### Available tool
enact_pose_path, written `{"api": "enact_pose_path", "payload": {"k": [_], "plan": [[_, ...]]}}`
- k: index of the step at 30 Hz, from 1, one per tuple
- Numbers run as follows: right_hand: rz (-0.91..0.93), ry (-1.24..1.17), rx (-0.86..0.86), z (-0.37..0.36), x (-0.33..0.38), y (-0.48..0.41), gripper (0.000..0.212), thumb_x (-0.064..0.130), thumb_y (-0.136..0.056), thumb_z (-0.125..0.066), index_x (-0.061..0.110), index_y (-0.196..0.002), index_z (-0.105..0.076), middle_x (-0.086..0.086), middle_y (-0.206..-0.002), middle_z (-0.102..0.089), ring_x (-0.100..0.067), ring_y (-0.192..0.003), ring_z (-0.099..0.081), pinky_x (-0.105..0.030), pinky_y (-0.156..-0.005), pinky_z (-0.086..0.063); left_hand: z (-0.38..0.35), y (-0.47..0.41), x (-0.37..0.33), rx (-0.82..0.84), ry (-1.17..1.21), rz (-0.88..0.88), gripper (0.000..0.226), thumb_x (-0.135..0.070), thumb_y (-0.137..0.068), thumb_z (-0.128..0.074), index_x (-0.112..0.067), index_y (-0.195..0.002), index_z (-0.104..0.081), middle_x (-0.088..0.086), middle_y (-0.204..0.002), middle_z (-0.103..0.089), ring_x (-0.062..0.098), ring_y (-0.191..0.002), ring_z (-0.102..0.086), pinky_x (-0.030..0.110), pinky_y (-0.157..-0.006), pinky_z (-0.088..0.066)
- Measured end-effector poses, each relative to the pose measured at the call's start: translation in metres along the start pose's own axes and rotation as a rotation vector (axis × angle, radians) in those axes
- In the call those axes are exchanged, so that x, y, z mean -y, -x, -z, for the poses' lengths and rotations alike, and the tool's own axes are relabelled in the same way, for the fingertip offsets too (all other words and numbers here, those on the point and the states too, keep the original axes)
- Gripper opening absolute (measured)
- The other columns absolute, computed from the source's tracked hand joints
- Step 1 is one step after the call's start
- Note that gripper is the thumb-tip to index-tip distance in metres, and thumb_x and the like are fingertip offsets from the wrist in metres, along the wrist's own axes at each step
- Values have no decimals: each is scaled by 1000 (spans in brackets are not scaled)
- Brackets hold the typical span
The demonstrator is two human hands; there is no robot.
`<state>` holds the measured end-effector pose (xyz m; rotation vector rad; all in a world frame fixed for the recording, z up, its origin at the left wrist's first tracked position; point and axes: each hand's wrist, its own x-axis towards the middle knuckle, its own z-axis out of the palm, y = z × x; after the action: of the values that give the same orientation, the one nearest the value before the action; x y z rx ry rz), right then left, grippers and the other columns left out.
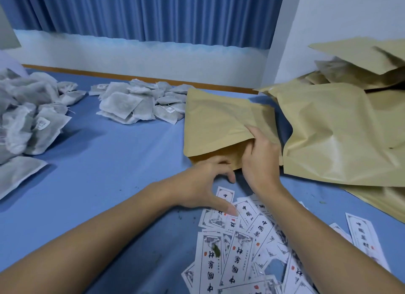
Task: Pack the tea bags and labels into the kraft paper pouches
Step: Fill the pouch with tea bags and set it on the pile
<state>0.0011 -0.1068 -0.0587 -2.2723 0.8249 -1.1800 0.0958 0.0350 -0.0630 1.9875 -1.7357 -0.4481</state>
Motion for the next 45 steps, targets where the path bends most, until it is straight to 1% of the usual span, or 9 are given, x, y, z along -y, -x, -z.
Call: {"api": "enact_pose_path", "payload": {"k": [10,18,23,28,31,36,40,42,45], "plan": [[69,18,86,3,5,6,53,-8,-89,-45,14,-135,-60,-14,-99,-71,-33,-87,-62,-35,-77,-49,8,-3,1,-53,57,111,42,-42,-59,-94,-25,-74,-59,-1,-105,-56,12,-97,-50,29,-85,-45],[87,44,141,1,5,7,46,-7,-89,-46,11,-128,-61,-13,-102,-70,-36,-89,-61,-41,-78,-51,4,-19,-2,-583,400,437,36,-24,-90,-70,-11,-65,-49,-1,-57,-49,10,-50,-36,26,-50,-31],[113,36,114,1,6,6,51,-9,-88,-46,10,-133,-59,-15,-108,-70,-39,-91,-61,-43,-79,-51,4,-39,-8,-555,1200,758,30,-3,-98,-35,-10,-70,-44,2,-50,-38,10,-33,-18,15,-35,-11],[127,43,107,2,7,5,51,-8,-89,-47,10,-136,-58,-12,-114,-69,-36,-95,-61,-38,-78,-48,20,-59,-14,-739,1707,695,40,9,-96,-24,-14,-83,-54,1,-56,-47,7,-38,-31,15,-28,-22],[128,17,99,2,10,7,48,-5,-93,-48,11,-137,-58,-11,-117,-70,-35,-97,-63,-39,-82,-51,25,-70,-23,-900,1851,492,33,12,-96,-44,-11,-102,-66,10,-93,-69,21,-76,-63,28,-57,-59],[161,-8,99,1,15,11,45,-3,-94,-47,12,-134,-60,-11,-110,-72,-35,-92,-64,-42,-81,-52,28,-95,-19,-309,881,808,31,-21,-109,-35,-28,-79,-40,4,-114,-41,31,-124,-49,42,-116,-31],[143,41,122,2,16,10,38,-3,-95,-46,11,-127,-62,-13,-98,-70,-39,-85,-62,-44,-75,-52,39,-99,-9,-197,534,753,34,-23,-110,-30,-11,-134,-49,7,-103,-45,32,-115,-54,27,-97,-37],[138,112,107,2,16,5,38,-3,-93,-46,12,-125,-61,-14,-95,-69,-40,-83,-61,-42,-70,-48,45,-105,-20,-254,645,658,21,-19,-109,-31,-14,-121,-48,-1,-83,-42,13,-75,-45,18,-67,-35],[80,193,99,2,13,-6,39,-3,-91,-44,14,-121,-61,-15,-89,-69,-42,-80,-60,-37,-62,-36,42,-104,-35,-251,414,395,19,-11,-104,-40,-22,-100,-55,-9,-84,-51,15,-82,-49,18,-73,-30]]}}
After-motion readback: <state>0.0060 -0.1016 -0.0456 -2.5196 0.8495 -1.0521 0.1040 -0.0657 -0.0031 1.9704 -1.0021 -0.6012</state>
